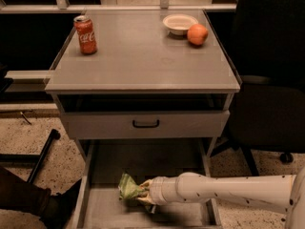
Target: Place green jalapeno chip bag into middle drawer
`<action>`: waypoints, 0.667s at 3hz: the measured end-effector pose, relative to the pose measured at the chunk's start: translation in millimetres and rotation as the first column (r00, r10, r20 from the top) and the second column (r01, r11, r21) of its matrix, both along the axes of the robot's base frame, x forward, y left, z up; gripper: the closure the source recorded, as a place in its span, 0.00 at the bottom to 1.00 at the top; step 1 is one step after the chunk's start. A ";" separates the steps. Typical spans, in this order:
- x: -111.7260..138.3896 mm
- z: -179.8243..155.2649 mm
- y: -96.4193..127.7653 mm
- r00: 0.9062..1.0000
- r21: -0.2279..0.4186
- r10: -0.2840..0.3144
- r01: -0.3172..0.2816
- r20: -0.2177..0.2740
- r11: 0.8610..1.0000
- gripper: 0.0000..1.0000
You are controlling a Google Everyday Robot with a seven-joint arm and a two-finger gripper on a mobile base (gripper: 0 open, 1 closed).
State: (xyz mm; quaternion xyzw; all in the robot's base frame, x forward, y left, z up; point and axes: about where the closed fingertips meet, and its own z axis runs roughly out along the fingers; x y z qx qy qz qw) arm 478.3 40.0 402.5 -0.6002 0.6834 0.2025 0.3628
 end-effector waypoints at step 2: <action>0.0 0.0 0.0 1.000 0.000 0.000 0.000 0.000 1.000 0.12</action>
Offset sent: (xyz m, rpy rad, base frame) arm 0.0000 0.0000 0.0000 0.0000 0.0000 0.0000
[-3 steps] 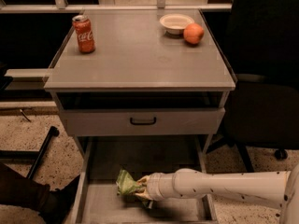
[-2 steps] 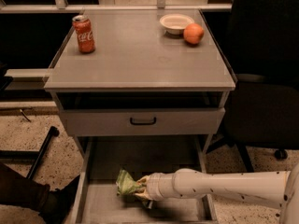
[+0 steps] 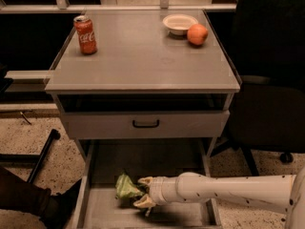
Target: Place green jalapeno chip bag into middle drawer
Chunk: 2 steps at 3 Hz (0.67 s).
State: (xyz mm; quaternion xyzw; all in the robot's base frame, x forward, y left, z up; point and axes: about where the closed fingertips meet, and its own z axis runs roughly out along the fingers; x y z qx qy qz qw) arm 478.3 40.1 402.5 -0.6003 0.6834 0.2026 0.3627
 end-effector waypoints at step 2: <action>0.0 0.0 0.0 1.000 0.000 0.000 0.000 0.000 1.000 0.00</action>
Offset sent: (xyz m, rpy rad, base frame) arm 0.0000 0.0000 0.0000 0.0000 0.0000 0.0000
